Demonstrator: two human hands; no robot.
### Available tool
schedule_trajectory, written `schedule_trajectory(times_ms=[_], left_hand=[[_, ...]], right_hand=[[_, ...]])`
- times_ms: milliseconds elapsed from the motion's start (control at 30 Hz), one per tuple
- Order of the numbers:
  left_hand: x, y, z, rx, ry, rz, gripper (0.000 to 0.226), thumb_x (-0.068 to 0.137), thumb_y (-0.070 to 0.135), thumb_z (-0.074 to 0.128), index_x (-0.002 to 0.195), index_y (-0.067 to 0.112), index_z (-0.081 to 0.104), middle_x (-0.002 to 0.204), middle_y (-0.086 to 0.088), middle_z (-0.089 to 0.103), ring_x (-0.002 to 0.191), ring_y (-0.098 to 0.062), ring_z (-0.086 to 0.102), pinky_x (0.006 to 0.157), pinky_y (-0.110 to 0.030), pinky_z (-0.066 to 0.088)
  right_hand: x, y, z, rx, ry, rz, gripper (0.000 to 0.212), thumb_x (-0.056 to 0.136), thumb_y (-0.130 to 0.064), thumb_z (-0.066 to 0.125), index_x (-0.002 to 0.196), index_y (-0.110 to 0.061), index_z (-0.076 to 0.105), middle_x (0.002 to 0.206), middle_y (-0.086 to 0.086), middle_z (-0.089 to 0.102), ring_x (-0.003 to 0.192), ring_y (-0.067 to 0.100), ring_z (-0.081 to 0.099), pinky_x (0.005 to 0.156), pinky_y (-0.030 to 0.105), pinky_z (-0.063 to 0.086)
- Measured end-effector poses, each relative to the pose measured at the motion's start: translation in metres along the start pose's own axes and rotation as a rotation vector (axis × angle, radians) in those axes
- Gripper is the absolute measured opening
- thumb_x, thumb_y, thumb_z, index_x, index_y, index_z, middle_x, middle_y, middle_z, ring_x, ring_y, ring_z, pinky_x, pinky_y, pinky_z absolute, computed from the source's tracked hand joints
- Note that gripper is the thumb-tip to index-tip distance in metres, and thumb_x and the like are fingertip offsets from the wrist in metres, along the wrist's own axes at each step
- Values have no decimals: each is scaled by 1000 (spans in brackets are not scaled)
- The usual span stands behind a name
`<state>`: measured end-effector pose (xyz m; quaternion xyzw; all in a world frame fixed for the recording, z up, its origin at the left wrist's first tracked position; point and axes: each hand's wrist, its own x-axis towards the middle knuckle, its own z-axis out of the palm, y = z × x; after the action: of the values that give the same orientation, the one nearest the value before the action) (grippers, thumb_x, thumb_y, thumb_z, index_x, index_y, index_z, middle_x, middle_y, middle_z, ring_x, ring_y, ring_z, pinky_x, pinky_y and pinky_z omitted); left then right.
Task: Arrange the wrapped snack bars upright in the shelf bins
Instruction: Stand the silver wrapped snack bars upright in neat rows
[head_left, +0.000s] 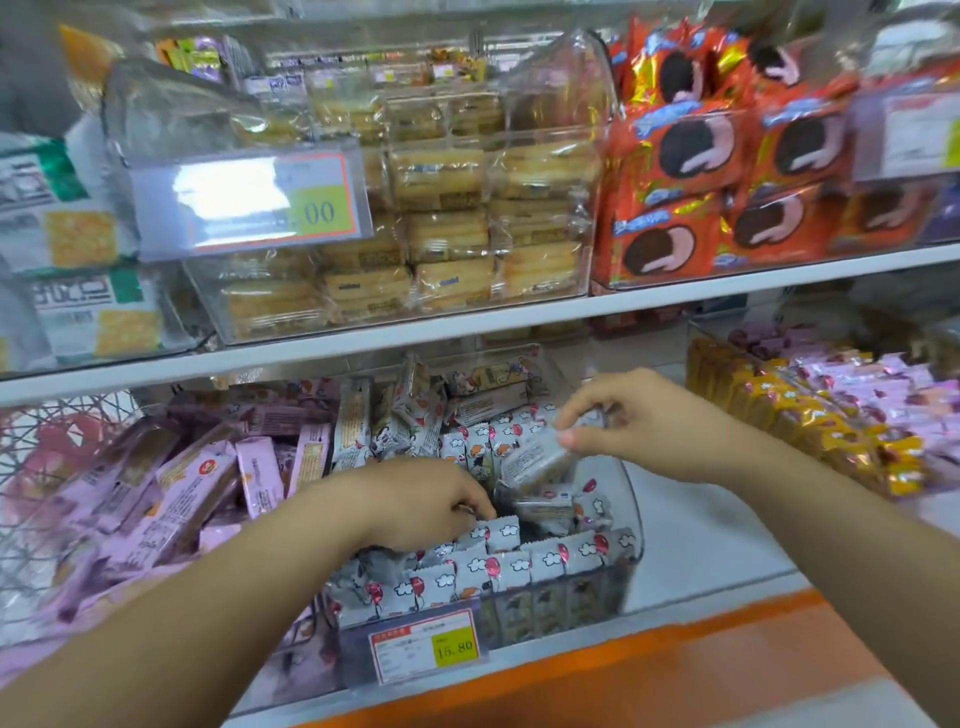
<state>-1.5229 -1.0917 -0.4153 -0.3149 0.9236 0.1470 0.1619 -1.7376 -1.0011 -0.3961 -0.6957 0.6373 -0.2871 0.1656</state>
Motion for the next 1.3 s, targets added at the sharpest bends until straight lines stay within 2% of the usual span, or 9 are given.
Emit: schedule_trajectory(times_ms=[100, 233, 433, 533, 667, 833, 1000, 1133, 1300], left_hand=[[-3, 8, 1, 39, 31, -21, 31, 98, 30, 41, 123, 37, 57, 127, 14, 56, 109, -12, 56, 97, -33, 45], [-5, 14, 1, 74, 61, -7, 32, 99, 29, 41, 127, 31, 55, 132, 12, 52, 114, -11, 51, 97, -27, 40], [1, 14, 3, 68, 94, -29, 34, 99, 32, 42, 132, 31, 50, 133, 9, 51, 112, -14, 51, 92, -26, 41], [2, 14, 5, 73, 102, -20, 33, 99, 35, 42, 131, 32, 50, 132, 9, 50, 109, -13, 51, 91, -26, 41], [0, 14, 7, 84, 104, -18, 31, 98, 35, 42, 127, 30, 55, 128, 10, 51, 114, -13, 51, 100, -34, 40], [-8, 16, 9, 175, 94, -26, 35, 100, 37, 36, 133, 37, 47, 139, 13, 41, 127, -9, 40, 114, -43, 14], [-18, 17, 16, 241, 96, -31, 39, 102, 36, 29, 140, 42, 35, 152, 11, 24, 137, -10, 29, 115, -47, -6], [-23, 17, 19, 280, 100, -7, 42, 102, 35, 26, 144, 39, 30, 153, 9, 25, 139, -9, 25, 115, -49, -6], [-22, 11, 24, 270, 128, 15, 42, 102, 34, 27, 144, 37, 30, 149, 11, 32, 137, -9, 30, 113, -52, -7]], right_hand=[[-22, 7, 9, 131, 208, 19, 9, 87, -25, 65, 80, -30, 64, 77, -17, 60, 67, -7, 52, 58, 8, 37], [-36, 18, 16, 343, 313, 108, 35, 82, -17, 71, 108, -35, 58, 111, -16, 58, 96, -8, 52, 81, 8, 39], [-44, 27, 15, 427, 358, 105, 27, 78, -5, 73, 96, -22, 63, 92, -17, 63, 80, -13, 59, 62, 4, 45], [-46, 35, 18, 426, 376, 111, 27, 80, -12, 72, 95, -31, 61, 80, -3, 69, 64, 16, 61, 55, 25, 47], [-47, 33, 24, 499, 377, 111, 30, 81, -3, 69, 93, -28, 56, 96, 0, 68, 86, 44, 60, 73, 58, 51], [-42, 26, 26, 658, 419, 174, 19, 81, -8, 69, 79, -12, 51, 102, 3, 67, 85, 13, 67, 67, 27, 56], [-33, 17, 36, 865, 424, 245, 23, 83, -1, 65, 70, -9, 48, 80, 21, 65, 80, 22, 69, 76, 38, 58], [-25, 3, 46, 946, 348, 282, 12, 85, -9, 65, 91, -19, 61, 87, 1, 70, 89, 18, 67, 86, 35, 50], [-16, -12, 56, 695, 248, 186, 30, 90, -15, 60, 116, -28, 50, 99, -6, 63, 92, 10, 62, 71, 17, 44]])
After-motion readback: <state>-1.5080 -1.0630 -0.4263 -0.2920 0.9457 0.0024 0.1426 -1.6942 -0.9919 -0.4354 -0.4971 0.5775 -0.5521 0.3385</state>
